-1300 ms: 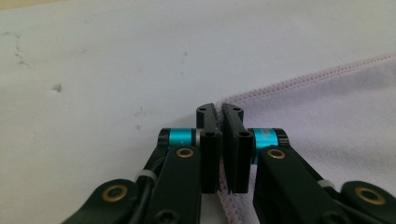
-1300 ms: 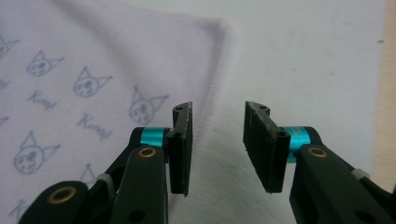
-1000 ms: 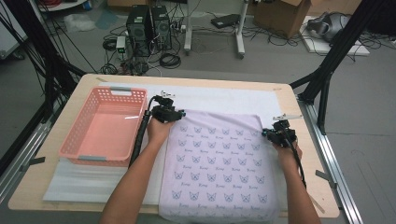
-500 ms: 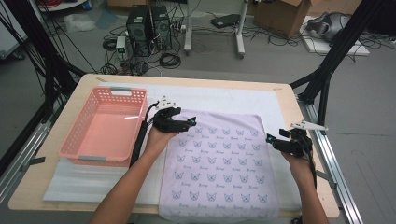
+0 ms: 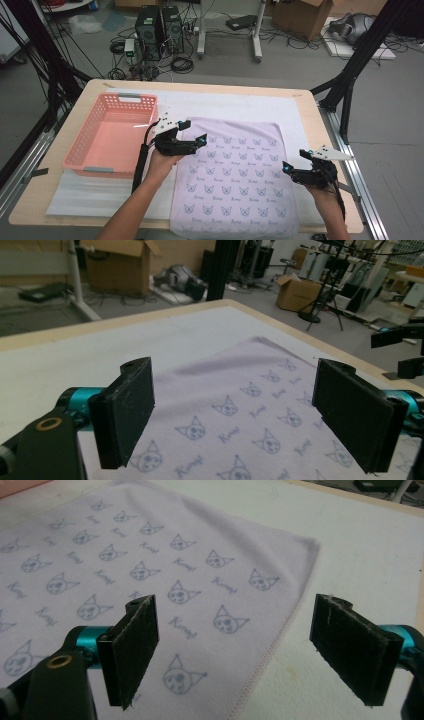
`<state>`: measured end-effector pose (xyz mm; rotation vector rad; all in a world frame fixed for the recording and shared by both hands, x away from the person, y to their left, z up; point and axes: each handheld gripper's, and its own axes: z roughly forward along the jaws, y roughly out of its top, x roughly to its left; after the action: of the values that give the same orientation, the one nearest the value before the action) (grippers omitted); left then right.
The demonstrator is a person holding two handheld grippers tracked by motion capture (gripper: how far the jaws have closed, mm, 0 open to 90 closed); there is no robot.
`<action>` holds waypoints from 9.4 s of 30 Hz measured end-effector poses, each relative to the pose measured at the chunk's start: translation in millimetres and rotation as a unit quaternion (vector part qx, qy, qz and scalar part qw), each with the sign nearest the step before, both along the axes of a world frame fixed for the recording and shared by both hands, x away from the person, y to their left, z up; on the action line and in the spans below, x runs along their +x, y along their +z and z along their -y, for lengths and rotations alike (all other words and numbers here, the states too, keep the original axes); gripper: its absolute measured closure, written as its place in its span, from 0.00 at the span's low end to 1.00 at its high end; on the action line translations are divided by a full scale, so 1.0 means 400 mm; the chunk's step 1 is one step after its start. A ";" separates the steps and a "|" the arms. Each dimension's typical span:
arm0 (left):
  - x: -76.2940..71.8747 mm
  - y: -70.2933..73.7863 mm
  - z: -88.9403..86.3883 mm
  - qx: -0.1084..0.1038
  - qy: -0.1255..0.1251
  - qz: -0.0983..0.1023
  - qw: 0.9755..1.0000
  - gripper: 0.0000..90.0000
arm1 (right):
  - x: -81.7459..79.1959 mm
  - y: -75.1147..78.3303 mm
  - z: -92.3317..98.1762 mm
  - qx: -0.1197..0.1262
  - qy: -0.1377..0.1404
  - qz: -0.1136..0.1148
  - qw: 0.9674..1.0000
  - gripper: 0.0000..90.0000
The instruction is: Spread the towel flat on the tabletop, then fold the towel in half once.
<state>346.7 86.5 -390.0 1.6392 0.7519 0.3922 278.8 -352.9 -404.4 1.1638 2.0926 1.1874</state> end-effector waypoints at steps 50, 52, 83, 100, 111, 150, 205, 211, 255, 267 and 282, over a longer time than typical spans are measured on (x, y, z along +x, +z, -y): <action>0.234 -0.108 -0.006 0.125 0.109 -0.168 0.972 0.32 | 0.305 -0.066 -0.021 -0.029 -0.083 -0.118 0.989 0.43; 0.249 -0.142 -0.007 0.153 0.121 -0.183 0.963 0.32 | 0.315 -0.069 -0.021 -0.037 -0.091 -0.121 0.988 0.45; 0.322 0.057 -0.046 0.097 0.173 -0.095 0.976 0.97 | 0.422 0.068 -0.078 -0.035 -0.109 -0.049 0.992 0.97; 0.212 0.038 -0.076 0.055 0.112 -0.109 0.986 0.96 | 0.334 0.082 -0.068 -0.011 -0.062 -0.041 0.997 0.97; 0.077 0.042 -0.075 0.077 0.072 -0.075 0.992 0.96 | 0.219 0.056 -0.042 0.001 -0.037 -0.041 0.998 0.96; -0.034 -0.098 -0.064 0.094 0.023 -0.139 0.986 0.50 | 0.089 0.000 -0.070 0.012 -0.044 -0.079 0.996 0.55; -0.256 -0.104 -0.174 0.014 0.026 -0.080 0.996 0.51 | -0.041 -0.085 -0.058 0.001 -0.068 -0.087 0.994 0.76; -0.240 -0.105 -0.179 0.019 0.031 -0.083 0.996 0.50 | 0.016 -0.104 -0.087 -0.022 -0.070 -0.091 0.993 0.95; -0.065 -0.151 -0.051 0.116 0.059 -0.198 0.971 0.95 | 0.009 -0.094 -0.064 -0.023 -0.049 -0.124 0.991 0.92; -0.020 -0.109 -0.050 0.083 0.087 -0.180 0.976 0.96 | 0.045 -0.045 -0.074 -0.011 -0.054 -0.076 0.996 0.94; 0.166 -0.040 -0.052 0.073 0.134 -0.173 0.973 0.96 | 0.230 -0.010 -0.072 -0.007 -0.081 -0.066 0.994 0.94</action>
<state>413.0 107.5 -406.0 1.7726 1.2386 0.3622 371.0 -323.9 -408.2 1.4122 2.0518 1.0442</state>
